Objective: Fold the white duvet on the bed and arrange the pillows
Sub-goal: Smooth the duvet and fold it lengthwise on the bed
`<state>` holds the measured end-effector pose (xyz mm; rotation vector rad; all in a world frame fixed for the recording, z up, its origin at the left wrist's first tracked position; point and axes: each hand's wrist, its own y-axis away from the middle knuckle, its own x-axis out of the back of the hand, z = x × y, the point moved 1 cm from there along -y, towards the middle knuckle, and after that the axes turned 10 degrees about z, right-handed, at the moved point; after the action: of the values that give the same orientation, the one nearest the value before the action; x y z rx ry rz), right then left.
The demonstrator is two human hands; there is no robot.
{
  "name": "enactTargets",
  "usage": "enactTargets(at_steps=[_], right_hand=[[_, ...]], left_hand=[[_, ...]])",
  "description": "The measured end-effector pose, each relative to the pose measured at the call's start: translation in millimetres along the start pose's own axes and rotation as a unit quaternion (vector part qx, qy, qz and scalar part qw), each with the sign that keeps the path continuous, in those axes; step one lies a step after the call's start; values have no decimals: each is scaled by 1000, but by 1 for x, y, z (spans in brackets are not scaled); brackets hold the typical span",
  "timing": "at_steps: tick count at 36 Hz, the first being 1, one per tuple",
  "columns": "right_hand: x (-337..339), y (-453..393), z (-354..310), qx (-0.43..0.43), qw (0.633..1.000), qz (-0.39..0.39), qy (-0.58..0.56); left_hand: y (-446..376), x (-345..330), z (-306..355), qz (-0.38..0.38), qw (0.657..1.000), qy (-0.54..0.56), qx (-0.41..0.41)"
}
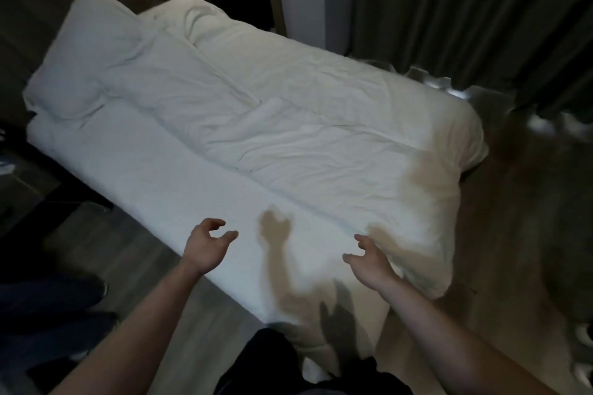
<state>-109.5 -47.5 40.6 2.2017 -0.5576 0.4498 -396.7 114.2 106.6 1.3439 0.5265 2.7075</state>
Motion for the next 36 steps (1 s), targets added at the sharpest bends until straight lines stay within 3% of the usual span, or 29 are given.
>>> enactTargets(at_steps=[8, 19, 26, 36], right_hand=[[-43, -1, -66, 20, 1000, 13, -15], [-170, -14, -181, -15, 997, 43, -60], [-213, -5, -228, -36, 993, 58, -95], [-275, -26, -256, -135, 966, 53, -213]], left_hand=[[-79, 50, -8, 11, 999, 35, -7], [-241, 130, -53, -43, 999, 27, -21], [-310, 202, -81, -18, 997, 72, 10], [-360, 240, -118, -16, 991, 102, 79]])
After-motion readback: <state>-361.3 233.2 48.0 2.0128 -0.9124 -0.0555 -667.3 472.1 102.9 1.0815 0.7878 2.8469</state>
